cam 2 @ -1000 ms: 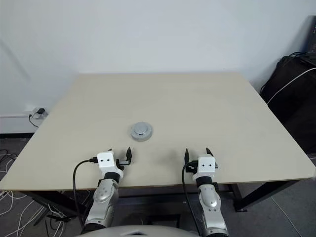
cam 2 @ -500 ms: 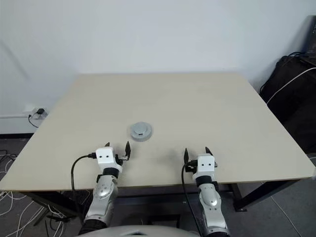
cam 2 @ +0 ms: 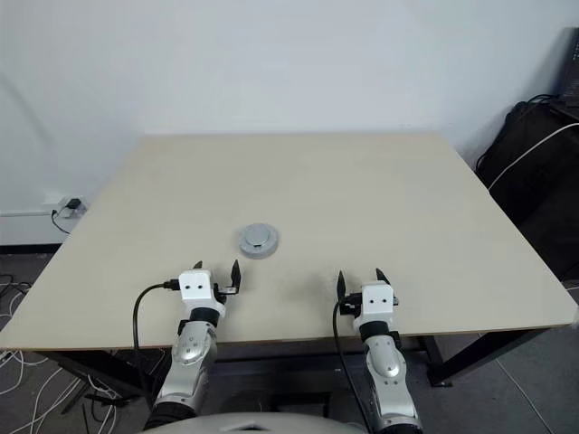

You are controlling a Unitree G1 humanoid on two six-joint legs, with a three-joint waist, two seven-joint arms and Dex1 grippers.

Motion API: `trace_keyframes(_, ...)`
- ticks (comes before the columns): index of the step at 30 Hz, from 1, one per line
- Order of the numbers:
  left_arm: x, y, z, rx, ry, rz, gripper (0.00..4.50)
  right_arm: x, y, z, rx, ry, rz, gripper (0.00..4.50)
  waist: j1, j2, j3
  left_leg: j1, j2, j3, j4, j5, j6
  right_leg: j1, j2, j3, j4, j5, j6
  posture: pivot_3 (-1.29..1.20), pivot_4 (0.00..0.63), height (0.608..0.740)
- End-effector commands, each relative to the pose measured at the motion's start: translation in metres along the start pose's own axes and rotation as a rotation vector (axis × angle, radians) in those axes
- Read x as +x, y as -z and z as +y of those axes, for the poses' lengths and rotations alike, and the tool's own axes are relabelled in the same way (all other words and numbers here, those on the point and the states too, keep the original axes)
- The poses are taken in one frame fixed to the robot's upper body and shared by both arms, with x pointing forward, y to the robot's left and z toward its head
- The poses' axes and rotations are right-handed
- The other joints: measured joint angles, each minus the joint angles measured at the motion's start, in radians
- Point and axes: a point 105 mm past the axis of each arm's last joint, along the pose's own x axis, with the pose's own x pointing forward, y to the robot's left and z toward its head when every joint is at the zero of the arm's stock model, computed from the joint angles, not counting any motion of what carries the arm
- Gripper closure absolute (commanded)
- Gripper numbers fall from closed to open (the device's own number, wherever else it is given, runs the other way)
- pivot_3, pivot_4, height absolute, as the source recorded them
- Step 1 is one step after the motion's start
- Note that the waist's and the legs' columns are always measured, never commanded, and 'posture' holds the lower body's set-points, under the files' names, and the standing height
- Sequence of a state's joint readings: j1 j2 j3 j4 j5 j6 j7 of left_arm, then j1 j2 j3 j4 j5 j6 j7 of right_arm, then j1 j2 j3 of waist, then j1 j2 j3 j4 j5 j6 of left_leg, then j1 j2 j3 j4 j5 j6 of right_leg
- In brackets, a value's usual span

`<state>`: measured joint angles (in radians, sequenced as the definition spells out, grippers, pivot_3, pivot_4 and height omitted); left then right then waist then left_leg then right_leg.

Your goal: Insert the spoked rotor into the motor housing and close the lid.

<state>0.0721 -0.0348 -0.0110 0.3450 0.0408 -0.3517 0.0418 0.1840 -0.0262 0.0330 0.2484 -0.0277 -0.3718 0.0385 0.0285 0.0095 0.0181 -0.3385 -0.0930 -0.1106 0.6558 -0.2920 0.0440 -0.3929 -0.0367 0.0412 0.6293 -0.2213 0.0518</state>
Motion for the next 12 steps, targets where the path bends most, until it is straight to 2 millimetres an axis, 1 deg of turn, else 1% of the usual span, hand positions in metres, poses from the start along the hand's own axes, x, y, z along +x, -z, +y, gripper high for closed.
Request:
trace_keyframes(1, 0.0030, -0.0107, -0.0024, 0.014, 0.014, -0.039, 0.05, 0.0043, -0.0135, 0.0013, 0.005, 0.001, -0.057, 0.00, 0.000, 0.000, 0.000, 0.000, 0.000, 0.000, 0.000, 0.000, 0.000, 0.000, 0.000, 0.000, 0.000, 0.000, 0.000, 0.00, 0.000, 0.740)
trace_keyframes(12, 0.0050, -0.0111, -0.0015, 0.022, 0.014, -0.037, 0.05, 0.0046, -0.0144, 0.0019, 0.007, 0.008, -0.063, 0.00, 0.000, 0.000, 0.000, 0.000, 0.000, 0.000, 0.000, 0.000, 0.000, 0.000, 0.000, 0.000, 0.000, 0.000, 0.000, 0.00, 0.000, 0.740)
